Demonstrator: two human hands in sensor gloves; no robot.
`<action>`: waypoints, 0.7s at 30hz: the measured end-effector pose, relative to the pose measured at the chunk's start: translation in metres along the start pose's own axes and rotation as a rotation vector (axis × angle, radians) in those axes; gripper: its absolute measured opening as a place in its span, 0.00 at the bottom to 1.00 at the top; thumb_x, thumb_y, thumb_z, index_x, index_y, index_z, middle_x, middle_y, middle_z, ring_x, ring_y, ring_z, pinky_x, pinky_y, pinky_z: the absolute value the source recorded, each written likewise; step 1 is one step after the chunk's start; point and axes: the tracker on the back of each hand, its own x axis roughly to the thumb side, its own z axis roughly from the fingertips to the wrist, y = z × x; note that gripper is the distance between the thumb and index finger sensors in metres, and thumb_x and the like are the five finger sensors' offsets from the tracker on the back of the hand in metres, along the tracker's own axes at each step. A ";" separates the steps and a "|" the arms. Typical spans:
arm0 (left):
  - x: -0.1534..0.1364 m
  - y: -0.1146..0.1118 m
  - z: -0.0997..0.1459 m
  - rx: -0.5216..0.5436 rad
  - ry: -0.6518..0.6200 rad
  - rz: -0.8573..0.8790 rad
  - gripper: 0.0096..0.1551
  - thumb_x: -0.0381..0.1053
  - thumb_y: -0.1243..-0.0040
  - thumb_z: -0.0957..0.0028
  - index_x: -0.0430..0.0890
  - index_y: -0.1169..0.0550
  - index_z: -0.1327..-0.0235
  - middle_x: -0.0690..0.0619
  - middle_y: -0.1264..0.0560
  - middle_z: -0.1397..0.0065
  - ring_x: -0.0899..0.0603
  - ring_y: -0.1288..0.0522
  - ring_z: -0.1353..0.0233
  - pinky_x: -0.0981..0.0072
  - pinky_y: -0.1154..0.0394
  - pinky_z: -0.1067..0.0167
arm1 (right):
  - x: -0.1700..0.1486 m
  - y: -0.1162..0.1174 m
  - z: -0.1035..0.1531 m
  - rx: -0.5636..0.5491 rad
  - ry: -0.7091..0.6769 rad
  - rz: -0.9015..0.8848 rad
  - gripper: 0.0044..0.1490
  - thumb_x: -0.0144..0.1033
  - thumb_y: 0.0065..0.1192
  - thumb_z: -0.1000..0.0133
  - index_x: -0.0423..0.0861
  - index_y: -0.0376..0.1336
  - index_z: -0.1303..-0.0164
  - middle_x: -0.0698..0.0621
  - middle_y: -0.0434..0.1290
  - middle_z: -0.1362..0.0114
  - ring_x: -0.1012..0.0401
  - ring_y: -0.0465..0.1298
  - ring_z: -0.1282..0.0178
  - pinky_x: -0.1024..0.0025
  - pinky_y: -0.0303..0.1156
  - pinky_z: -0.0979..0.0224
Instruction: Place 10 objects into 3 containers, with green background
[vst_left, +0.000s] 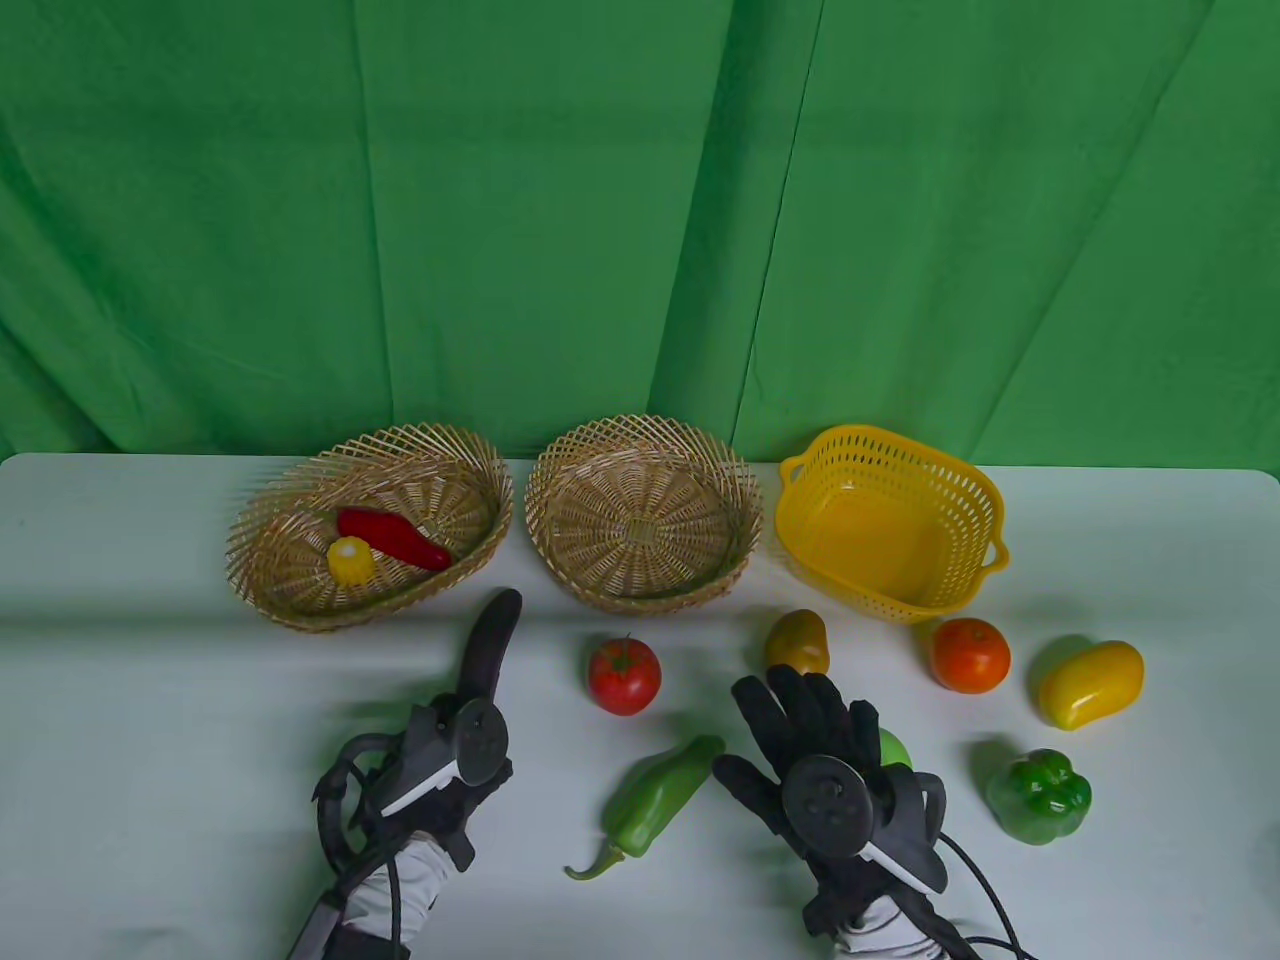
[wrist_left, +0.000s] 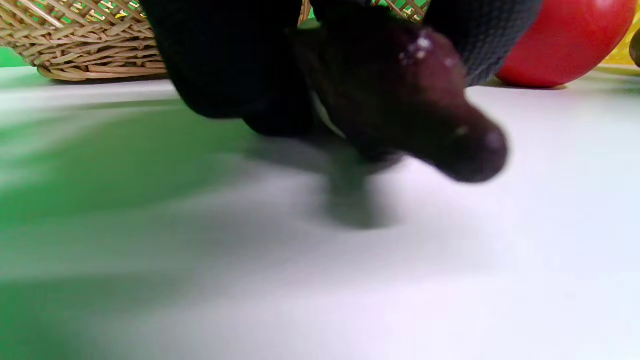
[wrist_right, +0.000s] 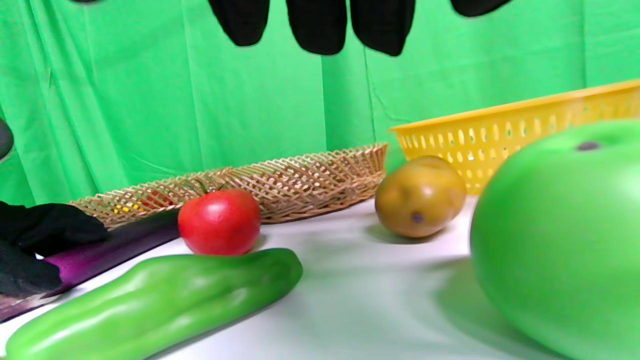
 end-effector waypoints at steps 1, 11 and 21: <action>0.000 0.000 0.000 0.002 0.007 0.020 0.49 0.63 0.39 0.44 0.47 0.46 0.17 0.31 0.32 0.23 0.44 0.16 0.45 0.67 0.17 0.55 | 0.000 0.000 0.000 -0.001 0.000 -0.001 0.49 0.71 0.39 0.41 0.56 0.47 0.11 0.41 0.50 0.07 0.37 0.51 0.11 0.25 0.44 0.18; -0.008 -0.001 0.002 0.085 0.003 0.119 0.49 0.58 0.37 0.46 0.44 0.45 0.17 0.29 0.29 0.26 0.42 0.14 0.48 0.68 0.14 0.58 | -0.001 0.000 0.000 -0.001 -0.003 -0.013 0.49 0.71 0.39 0.41 0.56 0.47 0.11 0.41 0.50 0.07 0.37 0.51 0.11 0.25 0.44 0.18; -0.012 0.006 0.010 0.203 -0.045 0.149 0.50 0.57 0.37 0.46 0.41 0.45 0.17 0.30 0.30 0.25 0.41 0.15 0.46 0.66 0.14 0.57 | -0.001 0.000 0.000 0.000 -0.001 -0.012 0.49 0.71 0.39 0.41 0.55 0.47 0.11 0.41 0.50 0.07 0.37 0.51 0.11 0.25 0.44 0.18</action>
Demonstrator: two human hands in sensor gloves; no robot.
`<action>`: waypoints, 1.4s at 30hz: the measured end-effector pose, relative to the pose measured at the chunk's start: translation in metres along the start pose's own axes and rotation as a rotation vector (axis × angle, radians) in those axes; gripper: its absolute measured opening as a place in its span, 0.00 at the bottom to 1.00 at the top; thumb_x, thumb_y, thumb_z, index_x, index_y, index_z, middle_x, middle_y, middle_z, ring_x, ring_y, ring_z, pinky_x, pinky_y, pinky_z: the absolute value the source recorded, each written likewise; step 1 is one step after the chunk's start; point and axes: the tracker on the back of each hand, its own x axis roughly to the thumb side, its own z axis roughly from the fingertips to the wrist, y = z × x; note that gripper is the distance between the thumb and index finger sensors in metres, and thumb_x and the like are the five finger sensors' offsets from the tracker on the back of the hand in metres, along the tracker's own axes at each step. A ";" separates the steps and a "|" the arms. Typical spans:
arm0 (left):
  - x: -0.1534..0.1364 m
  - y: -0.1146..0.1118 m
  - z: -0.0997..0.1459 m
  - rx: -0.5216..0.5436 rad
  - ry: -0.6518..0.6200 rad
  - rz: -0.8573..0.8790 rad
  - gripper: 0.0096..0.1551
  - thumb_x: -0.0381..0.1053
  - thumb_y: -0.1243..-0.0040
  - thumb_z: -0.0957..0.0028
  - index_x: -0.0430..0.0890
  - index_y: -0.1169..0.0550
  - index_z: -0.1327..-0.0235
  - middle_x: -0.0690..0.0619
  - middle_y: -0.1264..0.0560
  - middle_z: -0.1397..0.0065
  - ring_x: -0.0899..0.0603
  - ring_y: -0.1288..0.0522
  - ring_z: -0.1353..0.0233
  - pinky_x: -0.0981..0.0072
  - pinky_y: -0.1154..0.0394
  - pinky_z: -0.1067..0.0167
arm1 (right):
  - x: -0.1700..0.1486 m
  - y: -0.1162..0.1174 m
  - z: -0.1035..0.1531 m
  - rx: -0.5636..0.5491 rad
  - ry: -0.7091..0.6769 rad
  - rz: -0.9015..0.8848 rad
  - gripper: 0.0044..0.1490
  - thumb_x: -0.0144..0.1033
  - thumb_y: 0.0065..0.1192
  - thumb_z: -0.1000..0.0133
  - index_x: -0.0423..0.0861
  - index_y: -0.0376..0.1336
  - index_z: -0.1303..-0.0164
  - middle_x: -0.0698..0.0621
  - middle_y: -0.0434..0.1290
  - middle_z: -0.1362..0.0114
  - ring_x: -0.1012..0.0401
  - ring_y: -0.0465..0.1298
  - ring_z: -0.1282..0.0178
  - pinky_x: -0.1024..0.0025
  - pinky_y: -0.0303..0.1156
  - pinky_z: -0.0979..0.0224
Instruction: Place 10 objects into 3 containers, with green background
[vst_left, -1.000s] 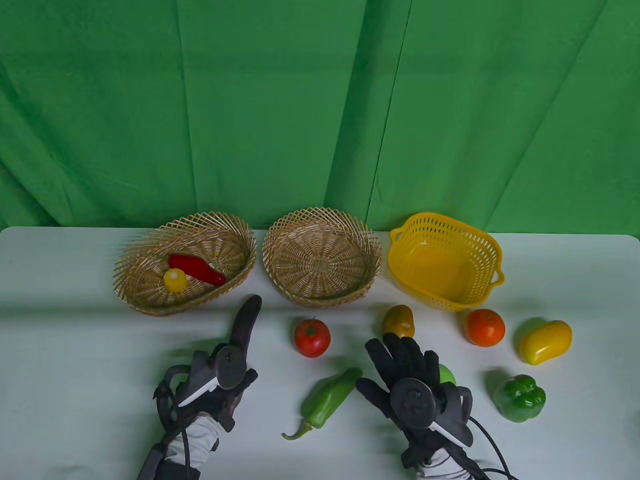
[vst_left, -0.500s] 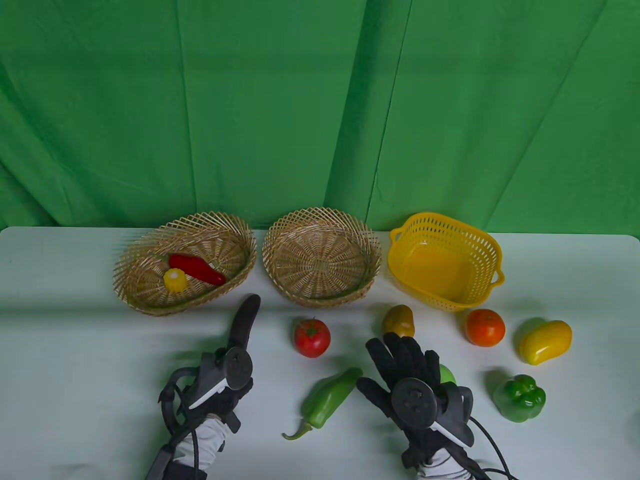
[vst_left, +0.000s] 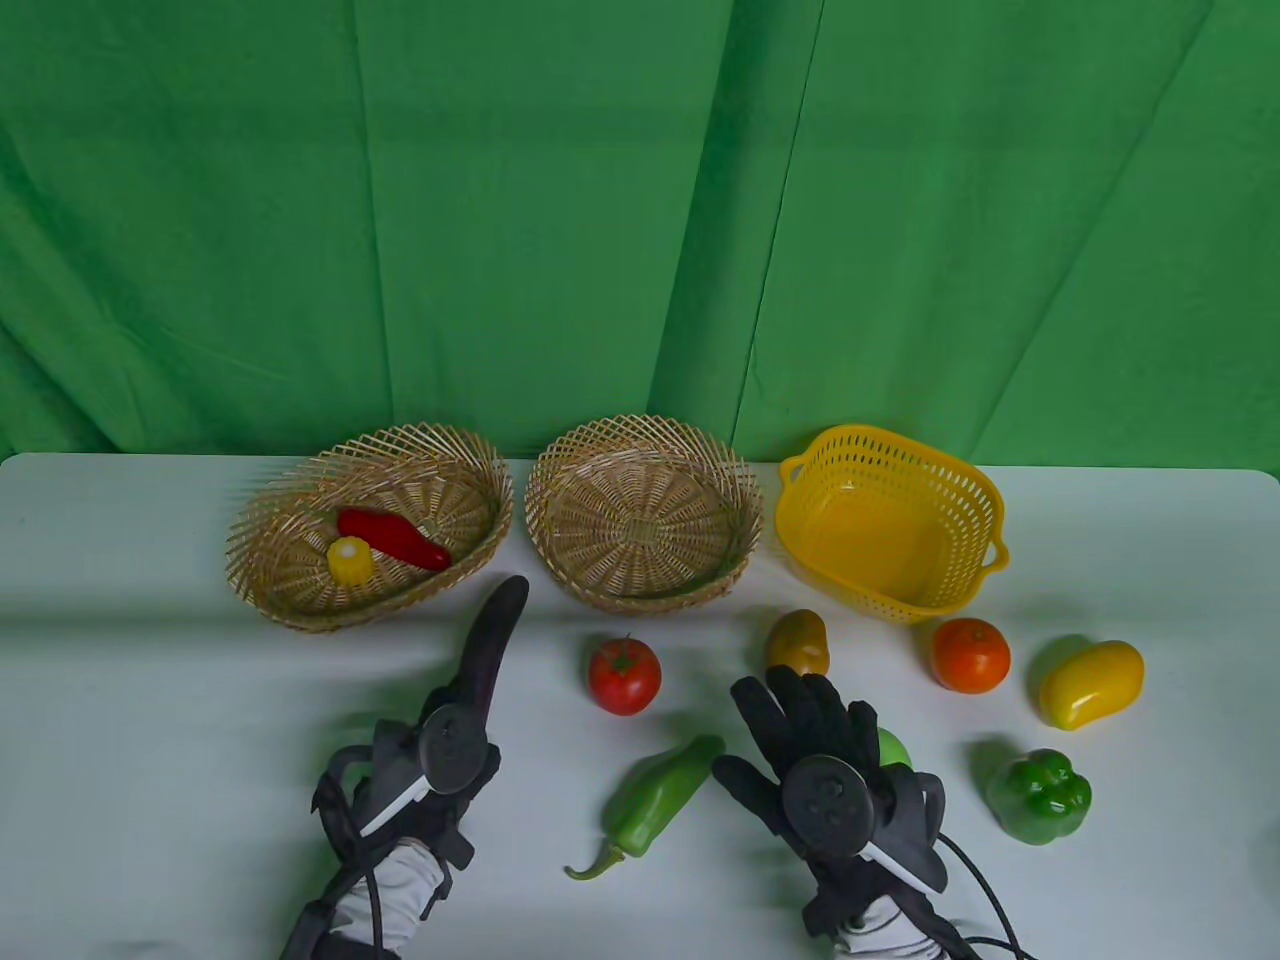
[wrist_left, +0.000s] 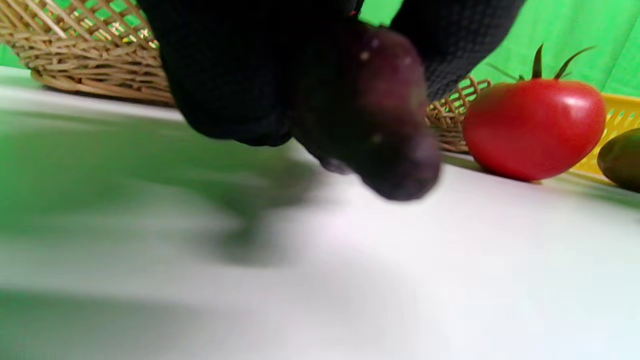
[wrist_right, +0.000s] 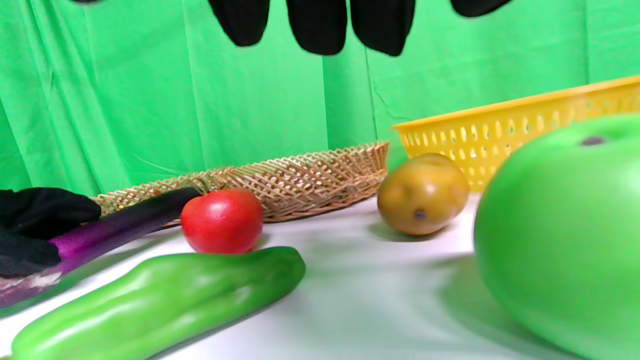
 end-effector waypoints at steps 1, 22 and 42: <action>0.000 0.003 0.000 0.020 -0.005 0.000 0.50 0.57 0.37 0.46 0.41 0.45 0.17 0.30 0.31 0.25 0.41 0.15 0.46 0.66 0.14 0.57 | 0.000 0.000 0.000 0.000 0.000 0.001 0.49 0.71 0.39 0.41 0.55 0.47 0.12 0.41 0.50 0.07 0.37 0.51 0.11 0.25 0.44 0.18; -0.047 0.077 -0.052 0.187 0.100 -0.176 0.47 0.56 0.39 0.44 0.48 0.46 0.17 0.34 0.34 0.21 0.40 0.19 0.41 0.62 0.17 0.52 | -0.003 0.000 -0.002 0.006 0.027 0.032 0.49 0.71 0.39 0.41 0.55 0.47 0.12 0.41 0.51 0.07 0.36 0.52 0.11 0.25 0.44 0.18; -0.091 0.084 -0.102 0.063 0.355 -0.255 0.45 0.58 0.41 0.44 0.50 0.44 0.16 0.38 0.33 0.19 0.42 0.20 0.39 0.62 0.18 0.50 | -0.005 0.001 -0.003 0.017 0.051 0.075 0.49 0.71 0.39 0.41 0.55 0.47 0.12 0.41 0.51 0.07 0.36 0.51 0.11 0.25 0.44 0.18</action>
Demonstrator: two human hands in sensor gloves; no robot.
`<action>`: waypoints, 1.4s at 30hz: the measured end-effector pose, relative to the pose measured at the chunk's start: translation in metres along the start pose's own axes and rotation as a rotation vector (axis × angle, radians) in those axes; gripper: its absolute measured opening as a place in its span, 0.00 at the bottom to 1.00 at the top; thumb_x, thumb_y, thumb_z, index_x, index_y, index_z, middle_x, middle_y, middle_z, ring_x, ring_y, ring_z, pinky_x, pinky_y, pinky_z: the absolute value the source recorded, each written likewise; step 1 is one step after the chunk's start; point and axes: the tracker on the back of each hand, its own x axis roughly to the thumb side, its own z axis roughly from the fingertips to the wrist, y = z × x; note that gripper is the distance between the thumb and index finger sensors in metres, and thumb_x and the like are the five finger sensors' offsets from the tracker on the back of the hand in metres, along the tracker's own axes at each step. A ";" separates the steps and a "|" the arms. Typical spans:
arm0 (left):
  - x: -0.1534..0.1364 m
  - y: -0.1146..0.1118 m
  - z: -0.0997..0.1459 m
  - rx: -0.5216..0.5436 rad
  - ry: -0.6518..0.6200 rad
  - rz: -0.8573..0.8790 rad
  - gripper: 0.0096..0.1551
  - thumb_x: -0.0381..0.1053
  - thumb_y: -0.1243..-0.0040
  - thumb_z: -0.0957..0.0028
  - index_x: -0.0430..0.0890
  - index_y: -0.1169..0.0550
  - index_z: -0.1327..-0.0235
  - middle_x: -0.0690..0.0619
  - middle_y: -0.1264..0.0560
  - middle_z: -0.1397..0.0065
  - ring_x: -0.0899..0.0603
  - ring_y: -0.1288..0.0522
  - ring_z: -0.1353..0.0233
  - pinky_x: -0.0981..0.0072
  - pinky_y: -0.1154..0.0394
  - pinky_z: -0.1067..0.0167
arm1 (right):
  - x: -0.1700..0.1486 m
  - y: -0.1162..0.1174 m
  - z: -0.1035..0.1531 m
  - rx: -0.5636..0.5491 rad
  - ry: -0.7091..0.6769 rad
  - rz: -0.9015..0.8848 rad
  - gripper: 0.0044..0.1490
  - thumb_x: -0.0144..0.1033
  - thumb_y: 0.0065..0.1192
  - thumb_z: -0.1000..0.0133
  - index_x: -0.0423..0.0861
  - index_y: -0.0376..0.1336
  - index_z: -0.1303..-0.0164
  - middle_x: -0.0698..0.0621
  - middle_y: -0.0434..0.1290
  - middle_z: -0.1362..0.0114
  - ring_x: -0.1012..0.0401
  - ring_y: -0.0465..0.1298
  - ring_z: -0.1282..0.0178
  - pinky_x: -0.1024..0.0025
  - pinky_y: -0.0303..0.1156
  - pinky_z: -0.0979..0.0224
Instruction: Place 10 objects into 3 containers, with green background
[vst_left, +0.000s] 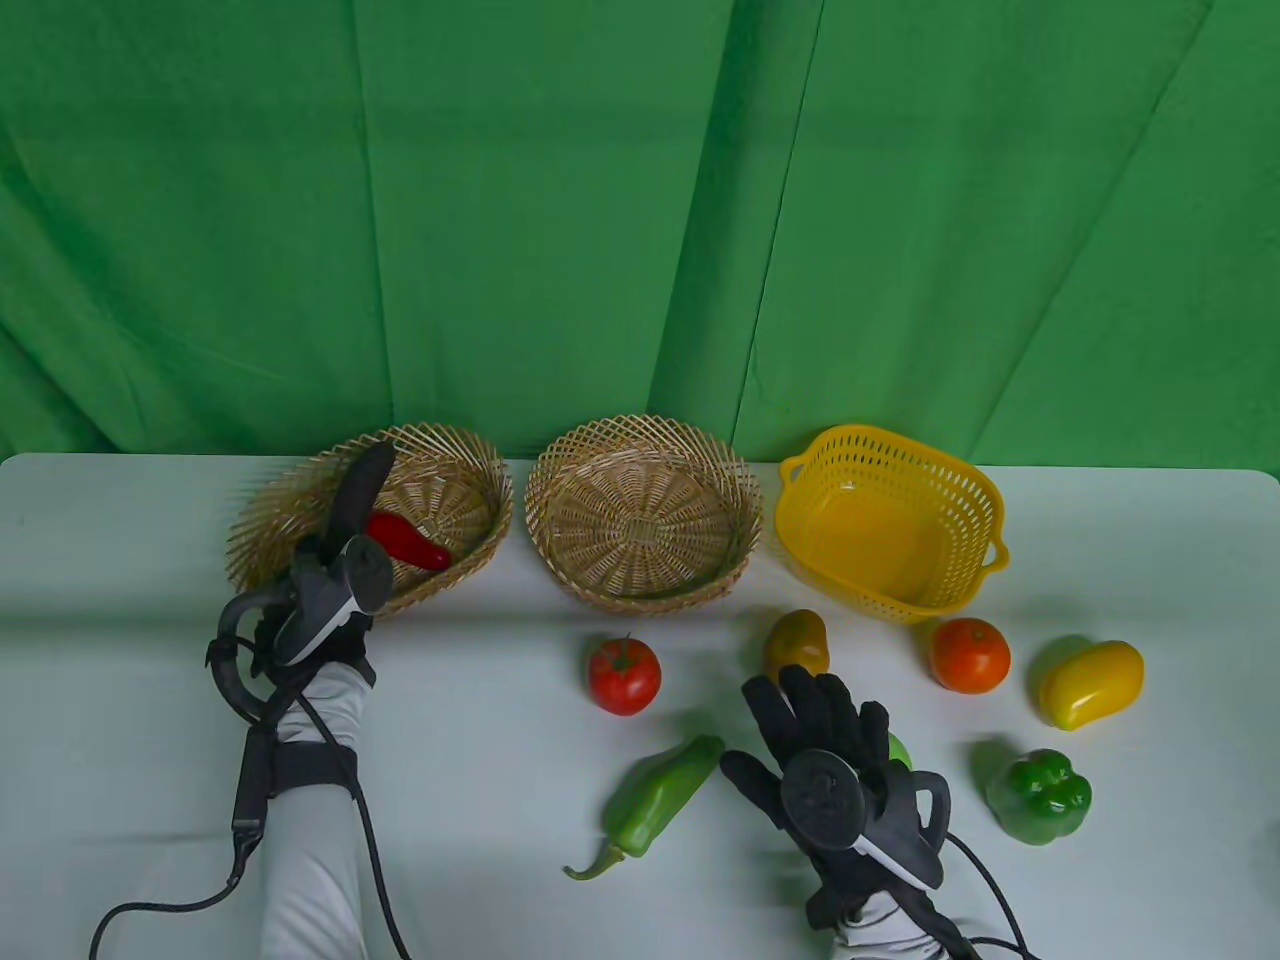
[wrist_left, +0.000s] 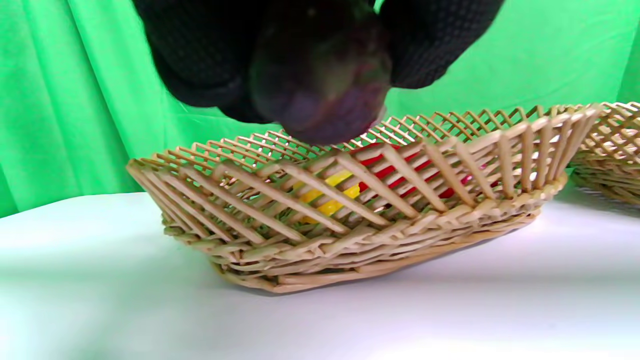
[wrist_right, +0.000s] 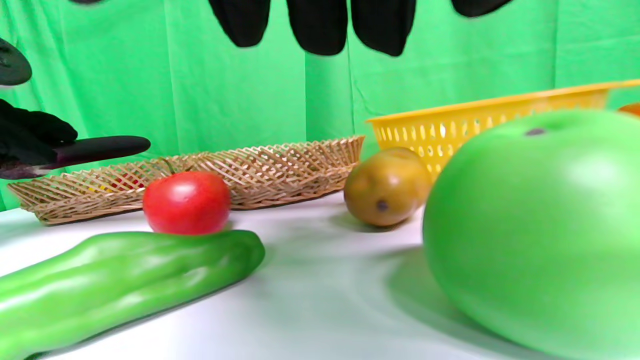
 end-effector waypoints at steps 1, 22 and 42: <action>0.000 0.001 0.000 -0.002 0.015 0.011 0.44 0.59 0.42 0.43 0.50 0.44 0.16 0.40 0.32 0.19 0.42 0.20 0.38 0.61 0.18 0.49 | 0.000 0.000 0.000 0.002 -0.001 -0.001 0.49 0.71 0.39 0.41 0.55 0.47 0.12 0.41 0.50 0.07 0.36 0.51 0.11 0.25 0.44 0.18; 0.008 0.049 0.043 0.121 -0.102 0.050 0.42 0.65 0.51 0.40 0.53 0.43 0.14 0.40 0.37 0.14 0.34 0.30 0.21 0.38 0.29 0.34 | 0.002 0.000 0.000 -0.007 -0.021 -0.034 0.49 0.71 0.39 0.41 0.55 0.47 0.12 0.41 0.50 0.07 0.37 0.51 0.11 0.25 0.44 0.18; 0.028 0.041 0.135 0.206 -0.412 0.319 0.38 0.66 0.51 0.39 0.54 0.37 0.16 0.42 0.30 0.18 0.35 0.24 0.26 0.41 0.25 0.38 | 0.004 -0.001 0.003 -0.014 -0.049 -0.063 0.49 0.71 0.39 0.41 0.56 0.47 0.12 0.41 0.50 0.07 0.37 0.51 0.11 0.25 0.44 0.18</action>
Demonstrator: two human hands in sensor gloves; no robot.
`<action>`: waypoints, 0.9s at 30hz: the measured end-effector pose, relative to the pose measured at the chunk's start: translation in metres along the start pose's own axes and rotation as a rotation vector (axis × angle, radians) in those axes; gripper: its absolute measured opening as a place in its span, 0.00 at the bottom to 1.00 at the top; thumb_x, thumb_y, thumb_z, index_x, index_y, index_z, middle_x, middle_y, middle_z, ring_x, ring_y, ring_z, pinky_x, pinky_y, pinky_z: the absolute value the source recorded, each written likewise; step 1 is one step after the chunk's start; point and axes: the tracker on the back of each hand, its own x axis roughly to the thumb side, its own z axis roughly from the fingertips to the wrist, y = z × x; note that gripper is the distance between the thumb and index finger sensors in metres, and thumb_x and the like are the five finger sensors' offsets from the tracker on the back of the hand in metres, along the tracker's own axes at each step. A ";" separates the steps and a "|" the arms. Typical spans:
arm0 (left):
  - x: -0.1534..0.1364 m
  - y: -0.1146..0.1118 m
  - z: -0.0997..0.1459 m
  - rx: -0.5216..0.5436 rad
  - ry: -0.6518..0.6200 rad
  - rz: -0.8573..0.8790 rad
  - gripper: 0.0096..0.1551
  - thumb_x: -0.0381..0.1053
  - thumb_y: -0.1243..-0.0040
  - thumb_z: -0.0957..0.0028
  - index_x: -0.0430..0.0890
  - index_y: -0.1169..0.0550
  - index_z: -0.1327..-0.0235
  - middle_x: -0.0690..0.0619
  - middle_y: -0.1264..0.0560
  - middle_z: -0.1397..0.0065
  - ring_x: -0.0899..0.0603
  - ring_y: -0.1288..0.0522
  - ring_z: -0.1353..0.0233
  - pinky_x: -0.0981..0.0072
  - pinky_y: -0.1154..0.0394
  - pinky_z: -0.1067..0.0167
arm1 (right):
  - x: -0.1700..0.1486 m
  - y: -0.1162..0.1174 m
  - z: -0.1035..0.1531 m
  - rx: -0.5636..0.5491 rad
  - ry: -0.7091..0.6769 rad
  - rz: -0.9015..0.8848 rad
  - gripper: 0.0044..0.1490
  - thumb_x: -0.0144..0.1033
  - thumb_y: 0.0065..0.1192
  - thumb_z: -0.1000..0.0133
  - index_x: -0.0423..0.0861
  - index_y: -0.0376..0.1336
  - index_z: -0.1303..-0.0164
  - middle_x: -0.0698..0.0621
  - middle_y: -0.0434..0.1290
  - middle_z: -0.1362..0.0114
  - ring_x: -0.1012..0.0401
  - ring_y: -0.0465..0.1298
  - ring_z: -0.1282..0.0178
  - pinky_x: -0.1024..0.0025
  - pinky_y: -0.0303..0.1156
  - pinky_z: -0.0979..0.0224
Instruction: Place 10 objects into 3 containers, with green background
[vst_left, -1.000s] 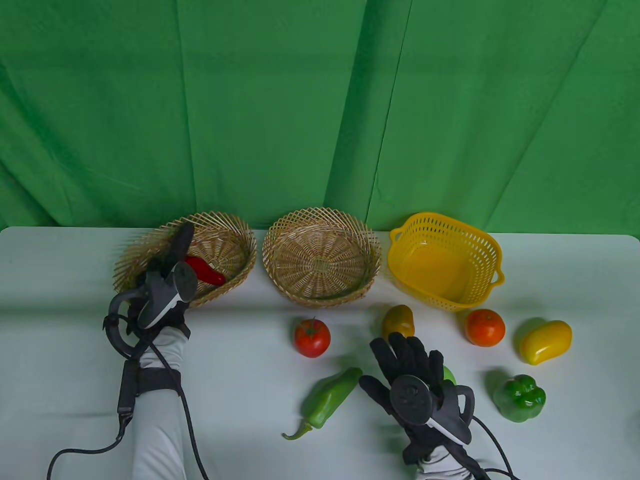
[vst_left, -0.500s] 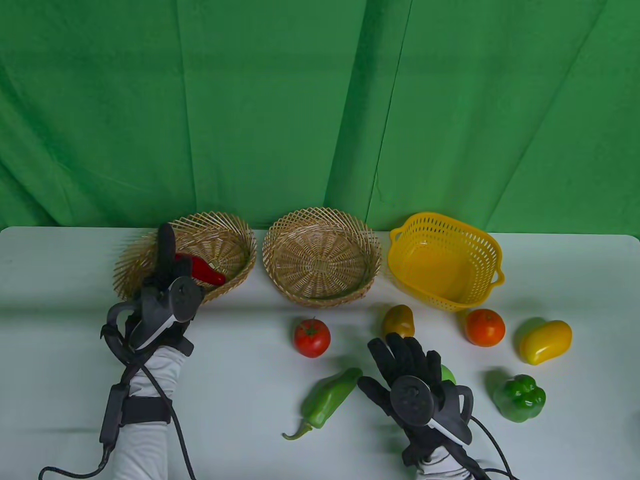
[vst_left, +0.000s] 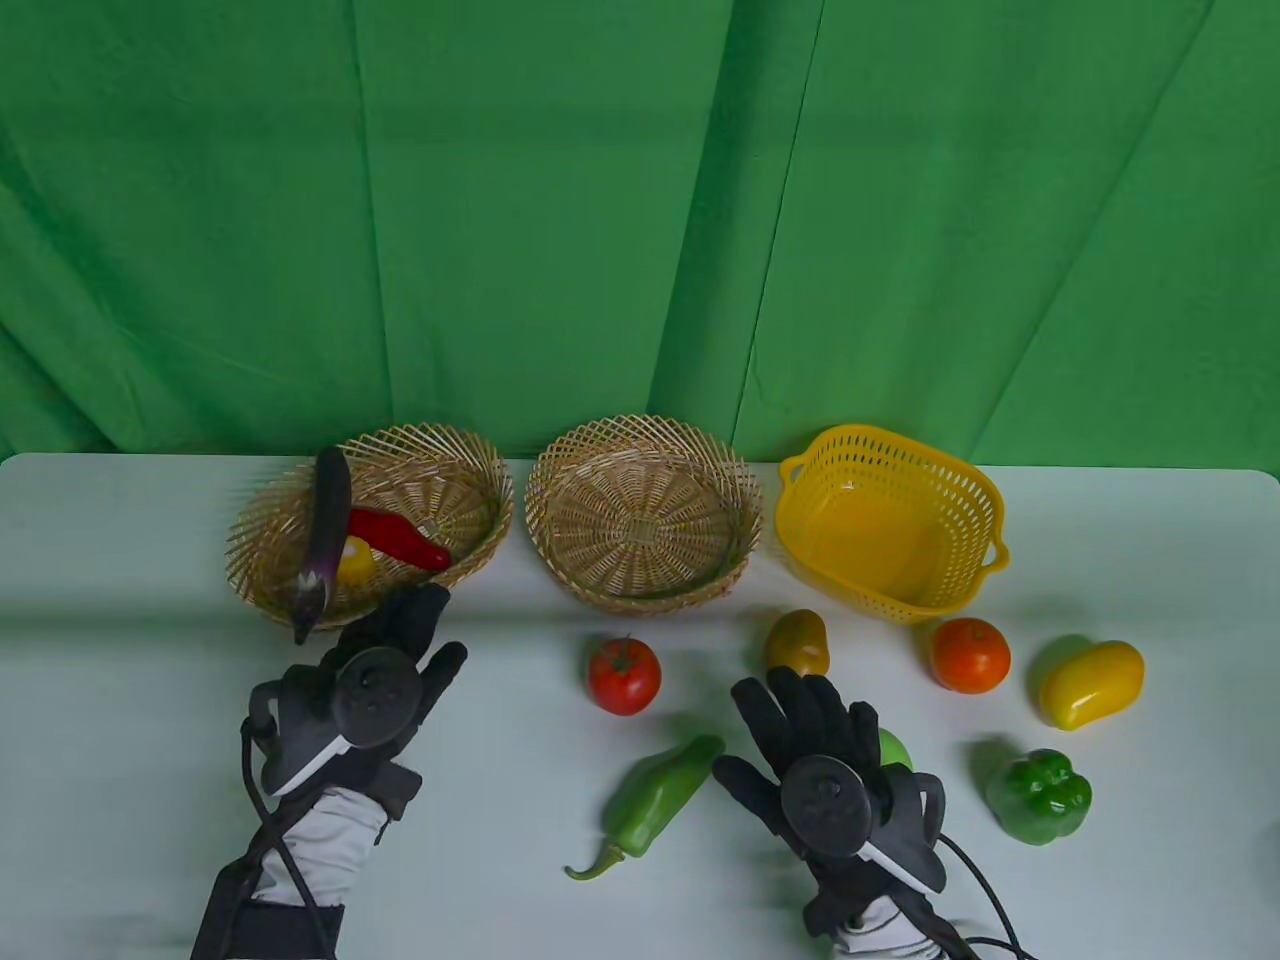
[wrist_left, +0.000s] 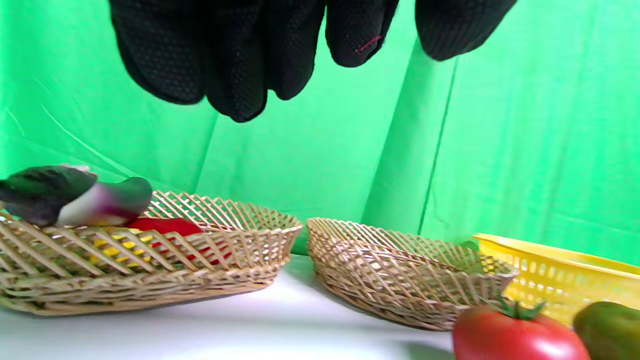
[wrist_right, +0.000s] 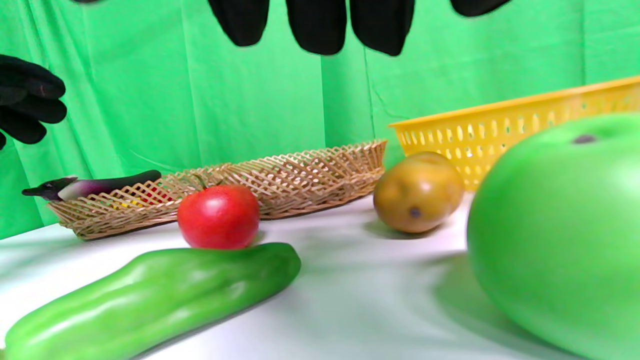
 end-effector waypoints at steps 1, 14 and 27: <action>0.002 -0.001 0.003 -0.002 -0.014 -0.001 0.38 0.65 0.51 0.39 0.54 0.37 0.16 0.42 0.30 0.18 0.35 0.24 0.26 0.41 0.26 0.38 | 0.000 0.000 0.000 -0.001 0.000 -0.001 0.49 0.71 0.39 0.41 0.56 0.47 0.11 0.41 0.50 0.07 0.37 0.51 0.11 0.25 0.44 0.18; 0.014 -0.035 0.039 -0.025 -0.102 -0.055 0.37 0.65 0.51 0.39 0.54 0.36 0.17 0.42 0.30 0.18 0.35 0.25 0.25 0.41 0.26 0.37 | 0.002 -0.001 0.002 -0.008 -0.018 -0.016 0.49 0.71 0.39 0.41 0.56 0.47 0.12 0.42 0.50 0.07 0.37 0.51 0.11 0.25 0.44 0.18; -0.002 -0.053 0.055 -0.049 -0.081 -0.029 0.37 0.65 0.51 0.39 0.54 0.35 0.17 0.42 0.30 0.18 0.35 0.25 0.25 0.41 0.26 0.37 | 0.005 0.003 0.001 0.008 -0.021 -0.001 0.49 0.71 0.39 0.41 0.56 0.47 0.12 0.41 0.50 0.07 0.37 0.51 0.11 0.25 0.44 0.18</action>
